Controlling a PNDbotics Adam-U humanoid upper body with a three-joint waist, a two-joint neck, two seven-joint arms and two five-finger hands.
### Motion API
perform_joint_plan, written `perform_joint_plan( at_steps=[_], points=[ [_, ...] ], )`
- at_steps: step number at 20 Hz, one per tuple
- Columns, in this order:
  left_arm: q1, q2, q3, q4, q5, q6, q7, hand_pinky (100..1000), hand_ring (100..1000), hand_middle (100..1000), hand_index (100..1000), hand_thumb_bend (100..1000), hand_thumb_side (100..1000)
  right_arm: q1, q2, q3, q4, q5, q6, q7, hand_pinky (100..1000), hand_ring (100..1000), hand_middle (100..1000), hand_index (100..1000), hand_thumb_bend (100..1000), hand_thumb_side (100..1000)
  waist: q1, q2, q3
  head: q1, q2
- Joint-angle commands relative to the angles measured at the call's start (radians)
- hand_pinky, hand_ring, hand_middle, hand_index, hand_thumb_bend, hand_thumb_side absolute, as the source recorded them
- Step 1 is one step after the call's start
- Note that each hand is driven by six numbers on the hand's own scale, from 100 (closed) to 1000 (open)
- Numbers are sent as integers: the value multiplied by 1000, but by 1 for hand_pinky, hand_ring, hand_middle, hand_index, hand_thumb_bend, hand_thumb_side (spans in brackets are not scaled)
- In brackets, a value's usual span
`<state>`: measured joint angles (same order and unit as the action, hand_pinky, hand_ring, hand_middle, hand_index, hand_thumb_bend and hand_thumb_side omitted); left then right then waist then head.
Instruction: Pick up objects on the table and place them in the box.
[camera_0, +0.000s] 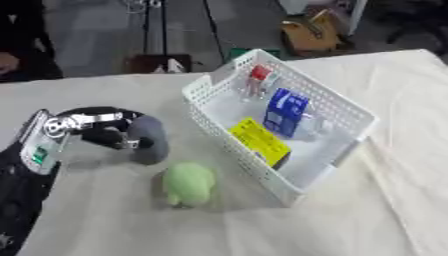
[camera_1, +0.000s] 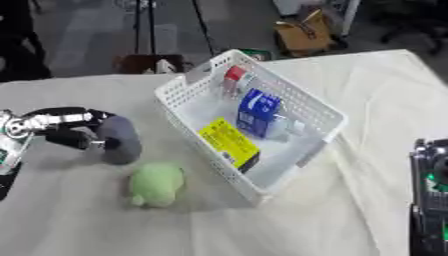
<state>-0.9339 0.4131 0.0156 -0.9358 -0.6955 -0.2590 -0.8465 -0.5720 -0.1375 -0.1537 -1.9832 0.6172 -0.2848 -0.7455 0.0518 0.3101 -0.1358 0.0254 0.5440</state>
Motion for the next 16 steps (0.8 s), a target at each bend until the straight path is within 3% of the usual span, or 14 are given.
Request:
perform_joint_plan(
  at_steps=[1, 10, 11, 16],
  points=[
    [-26, 10, 10, -4, 2, -65, -61, 901, 798, 869, 994, 487, 767, -16, -24, -4, -17, -9, 2, -2, 786, 715, 577, 795, 100, 944, -1, -14, -1, 2, -10],
    [-26, 7, 18, 3, 9, -57, -61, 894, 784, 846, 967, 441, 771, -20, -26, -5, -17, -10, 4, -2, 786, 716, 577, 795, 100, 943, -1, -8, -4, 0, -13],
    [-26, 7, 21, 2, 13, -54, -60, 885, 770, 820, 891, 370, 758, -19, -26, -6, -17, -11, 4, -2, 786, 716, 576, 795, 100, 941, -2, -8, -3, 0, -12],
    [-24, 8, 28, -5, 25, -33, -53, 875, 753, 787, 800, 303, 742, -18, -26, -7, -17, -11, 7, -7, 786, 716, 576, 794, 100, 940, -3, -10, -1, 0, -11]
  ],
)
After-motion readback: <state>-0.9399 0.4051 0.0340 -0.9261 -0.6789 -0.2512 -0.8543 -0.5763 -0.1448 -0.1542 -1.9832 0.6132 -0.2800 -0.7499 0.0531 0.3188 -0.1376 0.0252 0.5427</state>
